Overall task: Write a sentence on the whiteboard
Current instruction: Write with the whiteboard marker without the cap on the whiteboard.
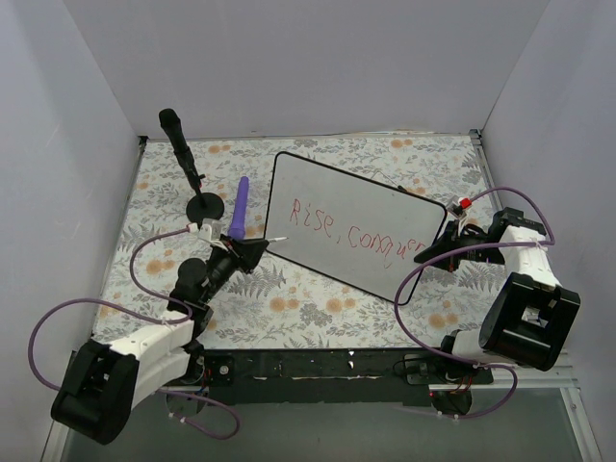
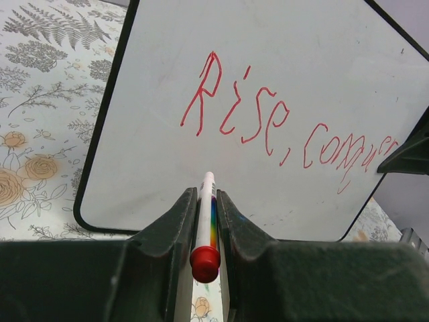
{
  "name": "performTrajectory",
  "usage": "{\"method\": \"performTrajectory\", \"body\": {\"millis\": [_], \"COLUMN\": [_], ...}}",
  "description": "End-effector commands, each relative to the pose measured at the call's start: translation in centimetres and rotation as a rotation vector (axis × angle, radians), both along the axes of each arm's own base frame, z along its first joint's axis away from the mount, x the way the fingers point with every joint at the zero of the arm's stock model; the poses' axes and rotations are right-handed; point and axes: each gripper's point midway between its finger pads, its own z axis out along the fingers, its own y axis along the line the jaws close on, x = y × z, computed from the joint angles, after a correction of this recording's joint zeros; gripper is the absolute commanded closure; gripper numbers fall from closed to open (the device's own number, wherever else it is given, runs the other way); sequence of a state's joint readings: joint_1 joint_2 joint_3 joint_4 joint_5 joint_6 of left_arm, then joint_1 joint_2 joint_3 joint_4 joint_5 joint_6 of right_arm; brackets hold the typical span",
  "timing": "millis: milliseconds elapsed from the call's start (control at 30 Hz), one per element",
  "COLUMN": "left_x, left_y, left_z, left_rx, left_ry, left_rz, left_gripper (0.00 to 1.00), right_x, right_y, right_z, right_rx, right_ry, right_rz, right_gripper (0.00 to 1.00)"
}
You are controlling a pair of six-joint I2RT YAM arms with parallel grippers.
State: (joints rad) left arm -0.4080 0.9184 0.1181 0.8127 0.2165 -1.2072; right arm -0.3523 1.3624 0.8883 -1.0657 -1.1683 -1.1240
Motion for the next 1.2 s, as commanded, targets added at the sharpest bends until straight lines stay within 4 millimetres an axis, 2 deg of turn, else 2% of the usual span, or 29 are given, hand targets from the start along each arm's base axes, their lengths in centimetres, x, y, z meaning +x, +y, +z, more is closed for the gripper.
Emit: {"method": "performTrajectory", "body": {"millis": [0,433,800,1167], "left_x": [0.1,0.4,1.8,2.9], "left_y": [-0.7,-1.1,-1.6,-2.1], "left_z": [2.5,-0.3,-1.1,-0.9], "left_rx": [-0.040,-0.022,-0.009,-0.023], "left_ry": [-0.110,-0.102,-0.099,-0.118], "left_rz": [-0.071,-0.089,-0.088,-0.096], "left_gripper": [1.00,1.00,1.00,1.00], "right_x": [1.9,1.8,1.8,1.8], "right_y": [-0.8,-0.7,-0.7,-0.8], "right_z": [1.1,0.8,0.5,0.0], "right_rx": [-0.036,-0.029,-0.031,-0.034], "right_ry": [-0.121,-0.115,-0.108,-0.094], "right_rz": [0.001,0.002,0.001,-0.001], "right_gripper": [0.99,0.99,0.99,0.99]}}
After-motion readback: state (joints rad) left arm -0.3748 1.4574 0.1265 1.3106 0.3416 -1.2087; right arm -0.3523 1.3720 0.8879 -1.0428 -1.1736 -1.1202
